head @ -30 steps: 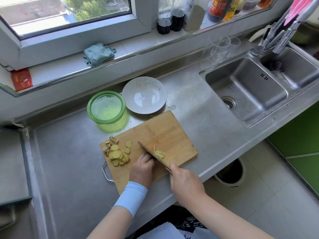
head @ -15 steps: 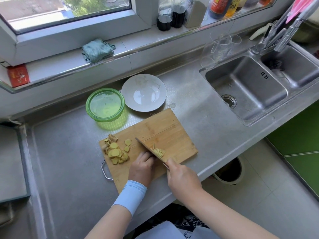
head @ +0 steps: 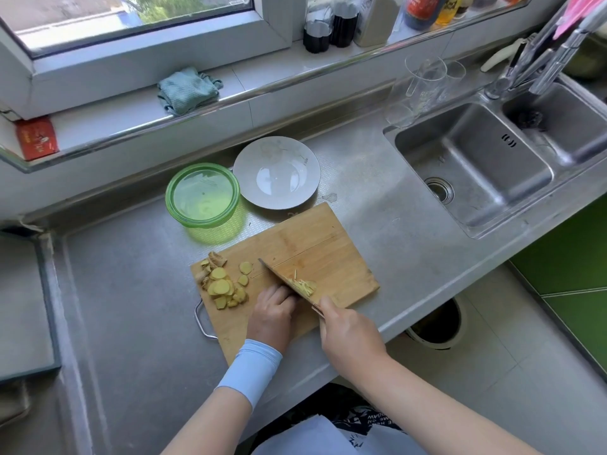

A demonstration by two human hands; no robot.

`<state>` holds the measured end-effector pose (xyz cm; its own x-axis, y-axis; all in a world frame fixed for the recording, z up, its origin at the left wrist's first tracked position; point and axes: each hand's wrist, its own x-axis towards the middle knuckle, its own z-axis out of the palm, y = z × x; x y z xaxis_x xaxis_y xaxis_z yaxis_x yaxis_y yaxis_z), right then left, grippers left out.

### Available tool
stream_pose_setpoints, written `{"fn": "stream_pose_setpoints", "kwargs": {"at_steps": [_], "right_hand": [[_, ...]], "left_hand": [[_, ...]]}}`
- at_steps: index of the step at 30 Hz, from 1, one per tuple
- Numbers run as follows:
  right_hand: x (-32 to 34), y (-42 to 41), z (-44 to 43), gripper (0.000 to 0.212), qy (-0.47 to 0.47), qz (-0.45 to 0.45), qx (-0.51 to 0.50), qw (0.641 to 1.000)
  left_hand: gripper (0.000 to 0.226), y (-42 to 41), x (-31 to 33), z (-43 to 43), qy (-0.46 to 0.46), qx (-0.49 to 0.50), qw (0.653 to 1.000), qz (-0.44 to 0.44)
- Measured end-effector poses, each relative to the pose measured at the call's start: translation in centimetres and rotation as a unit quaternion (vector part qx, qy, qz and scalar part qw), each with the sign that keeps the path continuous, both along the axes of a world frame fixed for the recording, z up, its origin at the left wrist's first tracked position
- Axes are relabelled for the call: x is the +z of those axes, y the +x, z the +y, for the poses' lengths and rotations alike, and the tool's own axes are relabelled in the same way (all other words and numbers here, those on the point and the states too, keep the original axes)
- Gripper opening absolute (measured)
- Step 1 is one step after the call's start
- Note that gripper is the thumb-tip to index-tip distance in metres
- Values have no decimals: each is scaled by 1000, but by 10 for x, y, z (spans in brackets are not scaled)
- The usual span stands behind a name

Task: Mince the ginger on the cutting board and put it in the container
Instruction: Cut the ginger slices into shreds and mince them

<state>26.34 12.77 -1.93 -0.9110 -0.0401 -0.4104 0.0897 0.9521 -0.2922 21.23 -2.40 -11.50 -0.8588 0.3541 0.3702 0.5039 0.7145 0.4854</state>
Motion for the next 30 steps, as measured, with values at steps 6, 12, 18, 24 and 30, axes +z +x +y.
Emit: {"fn": "stream_pose_setpoints", "kwargs": {"at_steps": [6, 12, 18, 24, 30], "right_hand": [[-2, 1, -1, 12, -1, 9, -1, 1000], [1, 11, 6, 30, -13, 12, -4, 1000], [4, 22, 15, 24, -3, -6, -9, 1000], [1, 4, 3, 22, -5, -5, -5, 1000], [3, 26, 19, 25, 1, -19, -2, 1000]], "left_hand": [[16, 4, 2, 1, 1, 13, 1000, -4], [13, 4, 2, 1, 0, 20, 1000, -5], [26, 4, 2, 1, 10, 17, 1000, -4], [28, 4, 3, 1, 15, 26, 999, 11], [19, 3, 0, -1, 14, 22, 1000, 0]]}}
